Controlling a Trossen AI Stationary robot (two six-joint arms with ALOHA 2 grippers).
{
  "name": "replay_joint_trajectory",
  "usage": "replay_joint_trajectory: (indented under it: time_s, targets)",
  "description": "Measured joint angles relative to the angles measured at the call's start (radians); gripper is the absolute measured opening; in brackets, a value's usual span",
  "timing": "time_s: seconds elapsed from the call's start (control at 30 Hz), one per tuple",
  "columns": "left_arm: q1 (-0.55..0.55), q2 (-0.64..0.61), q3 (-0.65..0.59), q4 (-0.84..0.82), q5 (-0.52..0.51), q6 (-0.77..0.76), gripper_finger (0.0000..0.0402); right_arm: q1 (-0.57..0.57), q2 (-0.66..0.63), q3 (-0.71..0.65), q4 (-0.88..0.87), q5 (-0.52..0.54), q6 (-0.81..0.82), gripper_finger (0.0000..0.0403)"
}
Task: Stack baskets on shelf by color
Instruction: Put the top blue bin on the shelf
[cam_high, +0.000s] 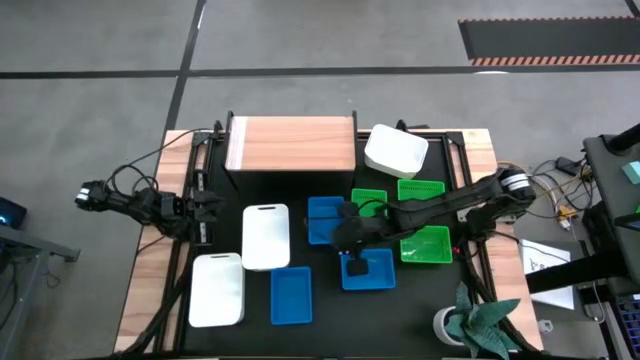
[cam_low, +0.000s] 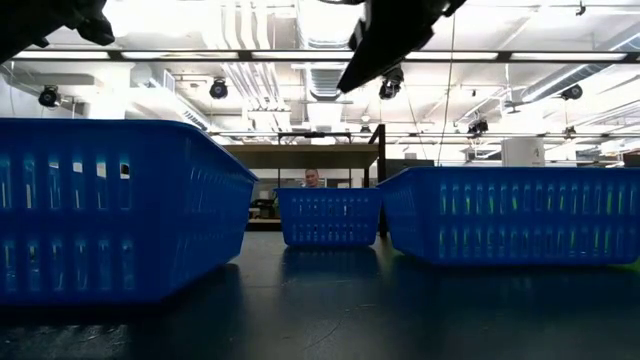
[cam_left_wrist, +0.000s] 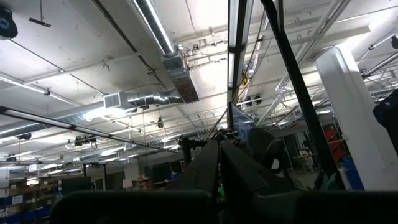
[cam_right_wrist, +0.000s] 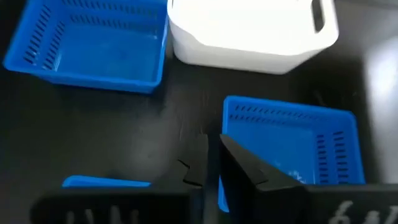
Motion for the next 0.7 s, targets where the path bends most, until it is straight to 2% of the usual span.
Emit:
replay_joint_trajectory:
  time_s: [0.2,0.4,0.53,0.7]
  targets:
    - [0.000,0.000,0.000,0.000,0.000,0.000,0.0000,0.000,0.127,0.139,-0.132,0.001,0.026,0.0109]
    - [0.000,0.000,0.000,0.000,0.000,0.000,0.0000,-0.020,0.204,0.166,-0.154,0.000,0.022,0.0177]
    - [0.000,0.000,0.000,0.000,0.000,0.000,0.0000,-0.046,0.243,0.166,-0.162,0.001,0.030,0.0197]
    - [0.000,0.000,0.000,0.000,0.000,0.000,0.0000,-0.063,0.283,0.165,-0.160,0.000,0.019,0.0194]
